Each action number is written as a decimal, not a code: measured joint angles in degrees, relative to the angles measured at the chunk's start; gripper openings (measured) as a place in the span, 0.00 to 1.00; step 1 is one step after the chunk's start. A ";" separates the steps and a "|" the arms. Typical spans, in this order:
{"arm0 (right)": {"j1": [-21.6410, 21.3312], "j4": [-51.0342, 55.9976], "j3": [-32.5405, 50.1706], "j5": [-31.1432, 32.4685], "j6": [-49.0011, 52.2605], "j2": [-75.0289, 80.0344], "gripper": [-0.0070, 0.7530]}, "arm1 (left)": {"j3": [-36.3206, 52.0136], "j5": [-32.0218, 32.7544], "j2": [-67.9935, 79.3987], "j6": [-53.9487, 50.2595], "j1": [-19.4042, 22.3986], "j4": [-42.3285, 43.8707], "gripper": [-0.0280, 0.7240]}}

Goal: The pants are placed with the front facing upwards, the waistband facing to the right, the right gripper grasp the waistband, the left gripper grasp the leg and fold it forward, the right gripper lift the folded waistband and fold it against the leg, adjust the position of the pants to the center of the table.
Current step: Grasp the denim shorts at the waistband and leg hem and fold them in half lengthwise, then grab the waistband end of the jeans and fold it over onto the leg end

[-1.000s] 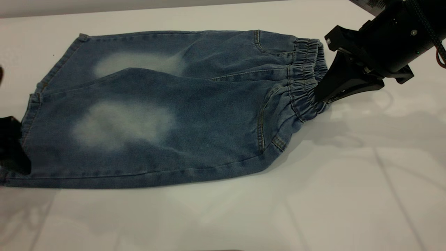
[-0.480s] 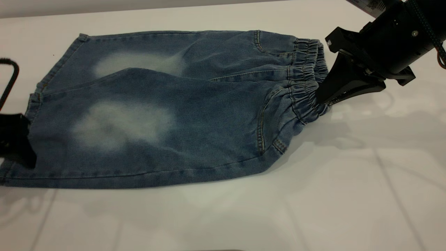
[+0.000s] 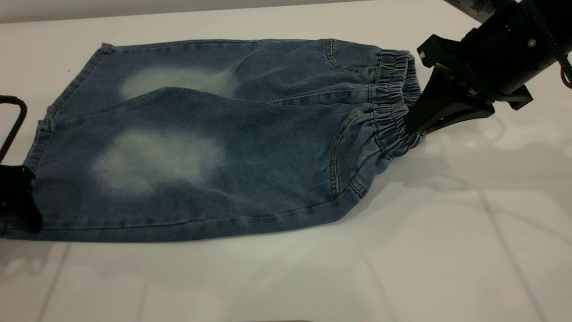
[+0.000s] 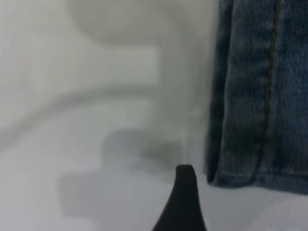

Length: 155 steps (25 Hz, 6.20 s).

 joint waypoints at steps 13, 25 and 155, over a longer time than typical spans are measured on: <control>0.00 0.05 0.00 0.00 0.00 0.00 0.04 | 0.00 -1.75 2.19 0.42 0.00 0.00 0.54; 0.00 -0.22 0.00 1.29 1.32 0.00 0.08 | -0.58 -2.66 2.86 0.48 0.00 -0.59 0.11; -13.60 0.35 -18.36 11.54 11.88 9.24 0.79 | -65.67 35.61 13.80 19.03 -9.31 0.35 0.81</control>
